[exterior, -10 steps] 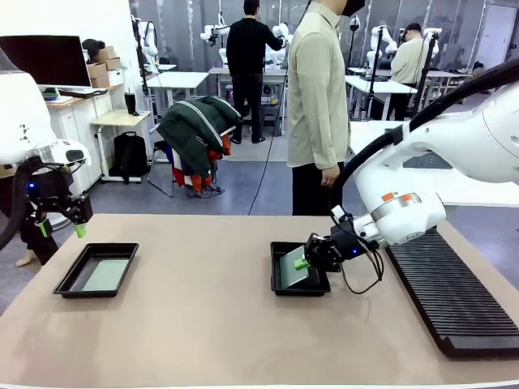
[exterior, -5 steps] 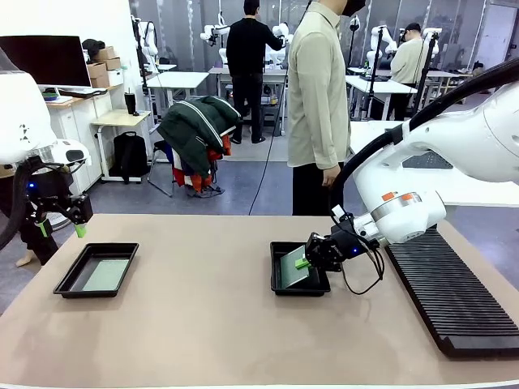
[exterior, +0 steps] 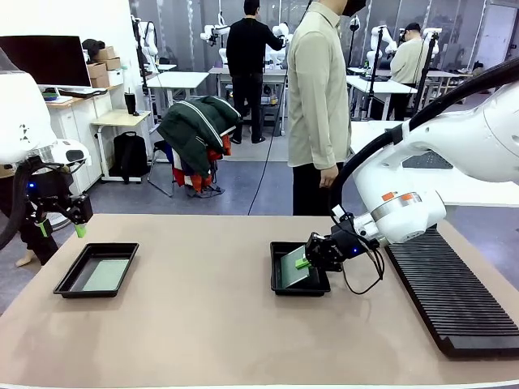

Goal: Inspect and transfer BCBs to ESD trays.
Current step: Pick up the Blank PCB from the PCB Rack and place it in the right ESD tray.

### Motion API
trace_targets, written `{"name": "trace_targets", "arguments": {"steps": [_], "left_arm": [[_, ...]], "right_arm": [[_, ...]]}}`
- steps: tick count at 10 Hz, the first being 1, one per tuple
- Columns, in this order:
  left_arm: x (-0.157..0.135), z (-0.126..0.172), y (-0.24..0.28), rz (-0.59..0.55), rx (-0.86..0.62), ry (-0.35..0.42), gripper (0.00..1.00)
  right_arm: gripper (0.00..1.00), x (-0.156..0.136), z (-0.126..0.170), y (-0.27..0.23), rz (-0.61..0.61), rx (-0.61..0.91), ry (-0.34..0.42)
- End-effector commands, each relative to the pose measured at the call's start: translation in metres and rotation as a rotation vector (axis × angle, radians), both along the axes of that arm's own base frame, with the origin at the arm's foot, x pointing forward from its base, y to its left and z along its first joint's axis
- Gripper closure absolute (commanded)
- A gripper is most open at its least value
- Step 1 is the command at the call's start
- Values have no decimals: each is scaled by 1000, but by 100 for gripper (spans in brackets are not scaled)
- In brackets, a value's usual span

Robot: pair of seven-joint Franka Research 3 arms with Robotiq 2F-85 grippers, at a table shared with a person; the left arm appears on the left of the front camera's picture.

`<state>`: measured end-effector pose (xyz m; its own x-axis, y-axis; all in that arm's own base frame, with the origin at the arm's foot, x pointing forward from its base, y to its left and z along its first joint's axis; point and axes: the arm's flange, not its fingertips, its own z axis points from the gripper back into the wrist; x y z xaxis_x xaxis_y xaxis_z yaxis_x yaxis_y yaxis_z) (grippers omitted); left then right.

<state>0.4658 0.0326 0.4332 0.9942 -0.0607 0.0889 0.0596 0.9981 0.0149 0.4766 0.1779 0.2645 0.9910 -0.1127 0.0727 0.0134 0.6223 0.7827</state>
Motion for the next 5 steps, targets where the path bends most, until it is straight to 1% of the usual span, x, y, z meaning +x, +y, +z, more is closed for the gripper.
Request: {"name": "trace_targets", "arguments": {"steps": [1, 2, 3, 4, 5], "left_arm": [[-1, -1, 1, -5, -2, -3, 22], [-1, -1, 1, -5, -2, -3, 22], [-1, -1, 1, -5, -2, -3, 22], [-1, -1, 1, -5, -2, -3, 22], [-1, -1, 1, -5, -2, -3, 22]], "right_arm": [[86, 0, 8, 4, -29, -52, 18], [74, 0, 11, 5, -30, -57, 16], [70, 0, 15, 6, -30, -71, 15], [58, 0, 20, 9, -29, -100, 15], [54, 1, 26, 12, -26, -131, 16]]}}
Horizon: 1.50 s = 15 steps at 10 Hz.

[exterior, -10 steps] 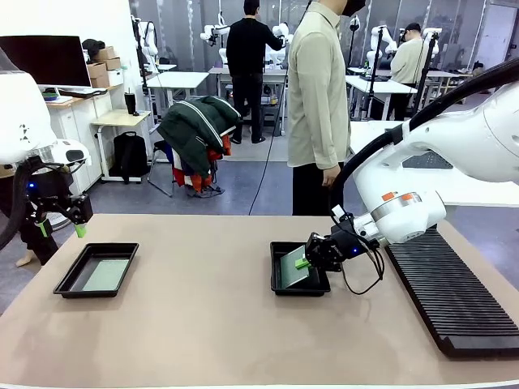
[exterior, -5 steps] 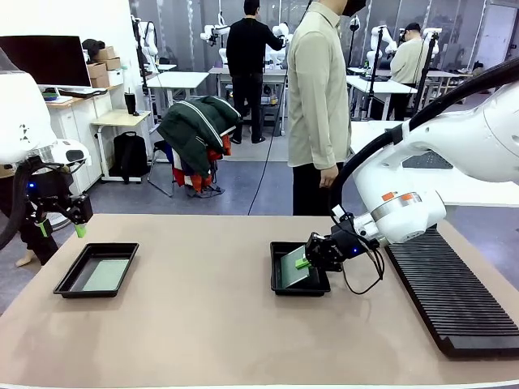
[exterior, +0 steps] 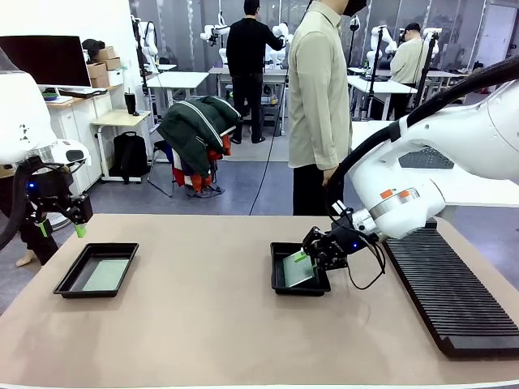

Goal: Inspect and transfer BCBs to ESD trays.
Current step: Pick up the Blank PCB from the PCB Rack and place it in the right ESD tray.

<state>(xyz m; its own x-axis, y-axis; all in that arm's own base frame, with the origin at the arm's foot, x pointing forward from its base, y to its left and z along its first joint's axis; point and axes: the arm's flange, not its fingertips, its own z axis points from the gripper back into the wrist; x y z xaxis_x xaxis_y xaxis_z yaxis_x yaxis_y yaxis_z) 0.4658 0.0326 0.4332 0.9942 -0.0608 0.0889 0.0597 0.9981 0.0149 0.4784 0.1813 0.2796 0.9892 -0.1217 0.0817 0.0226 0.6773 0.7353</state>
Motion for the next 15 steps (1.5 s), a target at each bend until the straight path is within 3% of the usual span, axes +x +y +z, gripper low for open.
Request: {"name": "trace_targets", "arguments": {"steps": [1, 4, 5, 7, 10, 15], "left_arm": [[-1, -1, 1, -5, -2, -3, 22], [-1, -1, 1, -5, -2, -3, 22], [-1, -1, 1, -5, -2, -3, 22], [-1, -1, 1, -5, -2, -3, 22], [-1, -1, 1, -5, -2, -3, 22], [-1, -1, 1, -5, -2, -3, 22]], "right_arm": [[42, 0, 17, 13, -2, -95, 21], [22, 3, 39, 26, 11, -224, 29], [9, 3, 48, 30, 14, -272, 30], [0, 0, 71, 35, 23, -402, 21], [0, -5, 104, 34, 62, -582, 28], [0, -11, 139, 23, 79, -649, 60]]}}
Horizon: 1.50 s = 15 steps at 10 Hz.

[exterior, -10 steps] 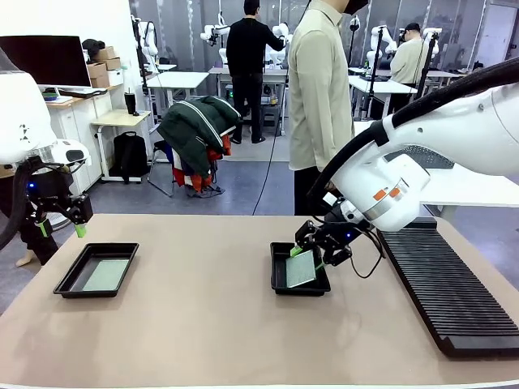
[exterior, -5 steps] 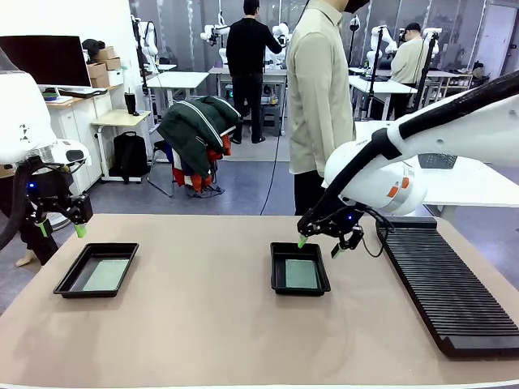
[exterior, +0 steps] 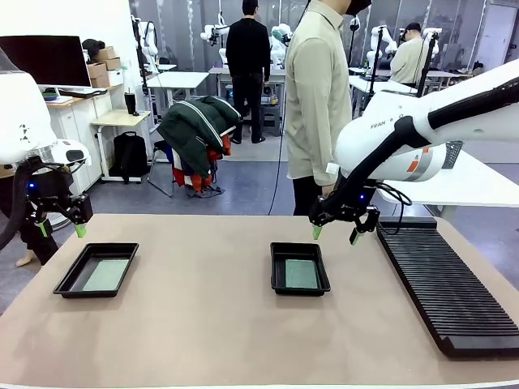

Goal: Inspect and transfer BCBs to ESD trays.
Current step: Pick up the Blank PCB from the PCB Rack and place it in the right ESD tray, then pick up the ESD tray and place it on the left side of the table.

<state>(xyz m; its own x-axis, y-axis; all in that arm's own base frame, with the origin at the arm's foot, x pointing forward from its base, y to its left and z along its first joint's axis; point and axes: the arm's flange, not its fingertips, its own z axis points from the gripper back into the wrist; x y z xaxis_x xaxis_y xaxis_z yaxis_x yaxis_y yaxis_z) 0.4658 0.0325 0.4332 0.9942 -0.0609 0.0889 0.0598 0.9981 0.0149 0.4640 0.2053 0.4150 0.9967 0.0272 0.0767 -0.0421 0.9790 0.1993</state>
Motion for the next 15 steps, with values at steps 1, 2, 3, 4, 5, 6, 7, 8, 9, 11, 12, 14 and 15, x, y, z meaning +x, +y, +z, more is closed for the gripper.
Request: {"name": "trace_targets", "arguments": {"steps": [1, 2, 3, 4, 5, 6, 7, 8, 9, 11, 12, 14, 15], "left_arm": [[-1, -1, 1, -5, -2, -3, 22], [-1, -1, 1, -5, -2, -3, 22], [-1, -1, 1, -5, -2, -3, 22], [-1, -1, 1, -5, -2, -3, 22], [-1, -1, 1, -5, -2, -3, 22], [-1, -1, 1, -5, -2, -3, 22], [-1, -1, 1, -5, -2, -3, 22], [-1, -1, 1, -5, -2, -3, 22], [-1, -1, 1, -5, -2, -3, 22], [-1, -1, 1, -5, -2, -3, 22], [-1, -1, 1, -5, -2, -3, 22], [-1, -1, 1, -5, -2, -3, 22], [-1, -1, 1, -5, -2, -3, 22]], "right_arm": [[0, 5, 6, -5, -26, -18, 16], [0, 0, 0, 0, 0, 0, 0], [0, 0, 0, 0, 0, 0, 0], [0, 0, 0, 0, 0, 0, 0], [0, 0, 0, 0, 0, 0, 0], [0, 0, 0, 0, 0, 0, 0], [0, 0, 0, 0, 0, 0, 0], [0, 0, 0, 0, 0, 0, 0], [0, 0, 0, 0, 0, 0, 0], [0, 0, 0, 0, 0, 0, 0], [0, 0, 0, 0, 0, 0, 0], [0, 0, 0, 0, 0, 0, 0], [0, 0, 0, 0, 0, 0, 0]]}}
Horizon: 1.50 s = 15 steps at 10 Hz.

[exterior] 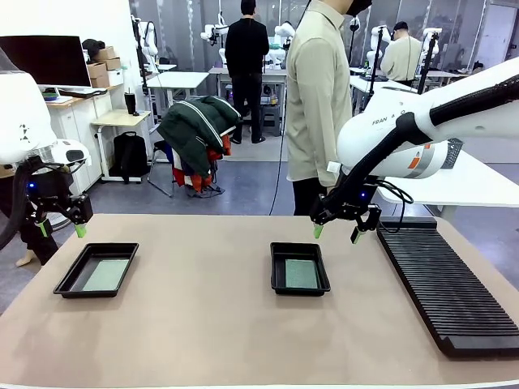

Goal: Inspect and transfer BCBs to ESD trays.
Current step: Pick up the ESD tray and place it on the left side of the table.

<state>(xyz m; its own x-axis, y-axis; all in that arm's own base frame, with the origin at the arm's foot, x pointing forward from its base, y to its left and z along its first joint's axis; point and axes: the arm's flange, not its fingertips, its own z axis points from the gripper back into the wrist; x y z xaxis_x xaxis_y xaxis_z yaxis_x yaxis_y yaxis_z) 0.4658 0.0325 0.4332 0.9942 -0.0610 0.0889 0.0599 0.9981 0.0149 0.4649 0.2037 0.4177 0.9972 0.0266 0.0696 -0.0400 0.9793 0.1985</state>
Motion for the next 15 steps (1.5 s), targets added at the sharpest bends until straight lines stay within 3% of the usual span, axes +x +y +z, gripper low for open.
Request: {"name": "trace_targets", "arguments": {"steps": [1, 5, 7, 11, 15], "left_arm": [[-1, -1, 1, -5, -2, -3, 22], [-3, 2, -14, -12, -49, 2, 22], [-16, 10, -45, -24, -114, -53, 22], [-29, 20, -137, -49, -196, -92, 22], [-40, 2, -244, 17, -188, -109, 22]], "right_arm": [[0, -1, -3, 2, 1, 1, -7], [0, -1, -3, 2, 1, 1, -7], [0, -1, -3, 2, 1, 1, -7], [0, -1, -3, 2, 1, 1, -7], [0, -1, -3, 2, 1, 1, -7]]}}
